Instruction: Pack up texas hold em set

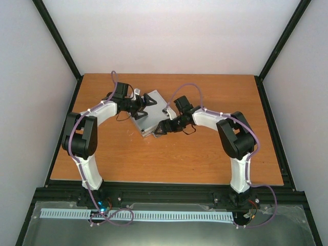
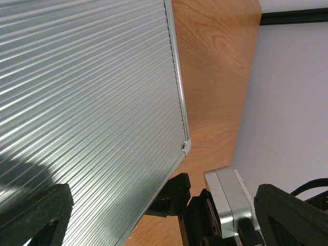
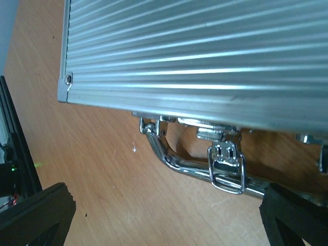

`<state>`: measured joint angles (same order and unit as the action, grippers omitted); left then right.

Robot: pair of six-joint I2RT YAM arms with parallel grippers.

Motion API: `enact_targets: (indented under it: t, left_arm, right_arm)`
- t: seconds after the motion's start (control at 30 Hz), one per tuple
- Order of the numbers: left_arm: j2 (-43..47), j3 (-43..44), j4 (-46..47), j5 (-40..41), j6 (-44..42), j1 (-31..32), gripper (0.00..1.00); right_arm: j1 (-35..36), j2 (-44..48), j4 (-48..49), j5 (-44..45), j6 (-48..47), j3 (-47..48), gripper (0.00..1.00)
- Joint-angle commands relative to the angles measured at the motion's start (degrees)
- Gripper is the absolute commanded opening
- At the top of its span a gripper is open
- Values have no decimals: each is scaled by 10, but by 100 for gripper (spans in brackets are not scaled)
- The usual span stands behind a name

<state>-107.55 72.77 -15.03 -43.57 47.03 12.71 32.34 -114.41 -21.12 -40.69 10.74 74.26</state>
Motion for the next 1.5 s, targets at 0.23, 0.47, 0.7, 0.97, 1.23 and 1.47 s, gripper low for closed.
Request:
enact_targets:
  t: [0.23,0.47,0.7,0.97,1.23,1.47]
  left_arm:
    - [-12,13,-14,-6,-18,2,100]
    - [-19,17,-17,-8,-20,2,100]
    - [-21,18,-22,-8,-23,2,100]
    - [-18,15,-29,-6,-28,1,100]
    - [-16,14,-29,-4,-28,2,100]
    - [-12,7,-31,2,-31,2,100]
  right_arm:
    - [10,-40,21,29,-20,41,100]
    - [15,-62,11,24,-26,51,100]
    - [11,-86,-61,-38,-57,90,100]
    - [-24,-98,-106,-172,-50,131,100]
    - [-35,-120,-138,-250,-54,170,100]
    - [-39,-119,-144,-284,-51,189,100]
